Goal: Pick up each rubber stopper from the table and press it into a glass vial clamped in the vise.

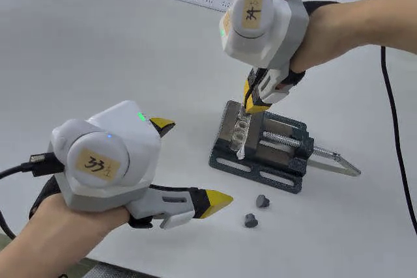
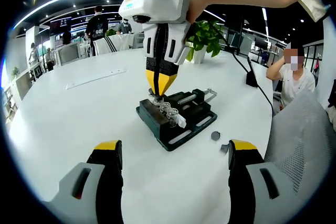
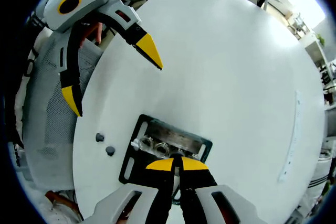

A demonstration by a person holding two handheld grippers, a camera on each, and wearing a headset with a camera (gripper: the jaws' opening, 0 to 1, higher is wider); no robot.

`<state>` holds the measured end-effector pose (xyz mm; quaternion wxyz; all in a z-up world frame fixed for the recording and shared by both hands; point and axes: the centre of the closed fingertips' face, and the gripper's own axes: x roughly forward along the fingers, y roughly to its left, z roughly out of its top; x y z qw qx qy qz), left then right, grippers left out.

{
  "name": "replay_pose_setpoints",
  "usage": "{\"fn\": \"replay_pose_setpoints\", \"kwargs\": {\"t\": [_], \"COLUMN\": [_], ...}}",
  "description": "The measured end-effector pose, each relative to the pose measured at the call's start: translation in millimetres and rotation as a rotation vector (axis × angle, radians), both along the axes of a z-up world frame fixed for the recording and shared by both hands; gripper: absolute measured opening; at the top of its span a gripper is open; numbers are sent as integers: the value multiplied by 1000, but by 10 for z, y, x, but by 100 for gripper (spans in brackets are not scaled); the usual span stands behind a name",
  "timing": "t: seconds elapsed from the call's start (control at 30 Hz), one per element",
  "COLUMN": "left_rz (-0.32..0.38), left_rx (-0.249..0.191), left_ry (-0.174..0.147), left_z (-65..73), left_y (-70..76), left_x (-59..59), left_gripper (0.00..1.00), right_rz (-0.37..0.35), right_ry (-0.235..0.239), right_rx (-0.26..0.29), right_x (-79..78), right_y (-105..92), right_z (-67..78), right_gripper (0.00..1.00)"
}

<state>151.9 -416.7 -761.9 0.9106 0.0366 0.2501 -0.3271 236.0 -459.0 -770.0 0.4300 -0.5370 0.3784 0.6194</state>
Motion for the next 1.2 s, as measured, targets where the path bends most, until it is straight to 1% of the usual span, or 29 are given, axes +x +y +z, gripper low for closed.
{"fn": "replay_pose_setpoints", "kwargs": {"t": [0.03,0.07,0.1,0.23,0.33,0.5,0.67,0.73,0.8,0.83,0.87,0.9,0.97,1.03,1.07,1.2], "left_rz": [-1,-3,-4,-2,-1,4,6,6,5,4,4,3,3,3,4,1], "left_rx": [2,4,5,5,7,10,12,13,15,16,16,17,17,16,16,17], "left_ry": [0,-1,0,-2,-2,-2,-1,-1,0,-1,0,0,0,-1,-1,-2], "left_z": [-4,-9,-9,11,13,18,29,32,29,28,29,31,33,34,32,41], "left_y": [0,2,5,8,18,44,56,59,67,71,70,68,66,65,70,66], "left_x": [-2,-6,-7,-12,-13,-13,-13,-14,-17,-18,-19,-19,-18,-17,-15,-15], "left_gripper": [82,82,82,82,82,82,82,82,82,82,82,82,82,82,82,82], "right_rz": [15,10,7,22,23,50,47,39,37,20,18,19,17,-1,-8,-27], "right_ry": [3,6,7,7,12,10,19,13,5,6,10,15,8,23,36,44], "right_rx": [10,17,21,42,43,50,69,79,87,92,97,97,110,128,143,179], "right_x": [-8,-25,-11,-6,25,26,50,52,79,95,91,70,56,11,-16,-75], "right_y": [-1,-10,-3,0,4,4,3,13,8,6,2,-20,-27,-30,-26,-61], "right_z": [4,15,10,1,-6,-9,-4,-1,11,18,20,26,41,59,63,93], "right_gripper": [0,0,0,0,0,0,0,1,7,11,15,17,19,23,27,35]}}
